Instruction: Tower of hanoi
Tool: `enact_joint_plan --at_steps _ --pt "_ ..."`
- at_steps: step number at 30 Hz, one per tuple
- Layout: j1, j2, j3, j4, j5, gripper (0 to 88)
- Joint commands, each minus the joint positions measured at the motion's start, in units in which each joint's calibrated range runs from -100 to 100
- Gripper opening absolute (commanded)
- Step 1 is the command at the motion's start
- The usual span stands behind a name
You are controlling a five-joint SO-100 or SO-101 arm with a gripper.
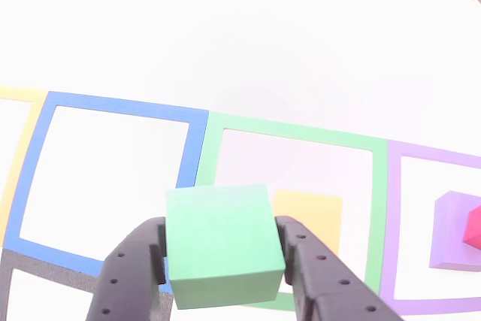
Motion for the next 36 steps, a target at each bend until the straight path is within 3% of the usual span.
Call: enact_joint_plan --at_steps 1,8,12,17,22,28,36 --pt "2.6 -4.0 -17.7 18.5 0.0 5.1" --pt "7.1 0.5 -44.5 39.6 0.0 5.0" --pt "8.4 1.7 -51.0 43.8 0.0 4.9" --pt "10.9 0.7 -47.1 43.4 0.0 4.8" --pt "14.2 -4.2 -31.4 34.2 0.0 4.6" --pt "18.1 -9.5 -7.7 15.9 0.0 4.5" --pt "19.8 -6.8 17.0 -15.4 0.0 4.4"
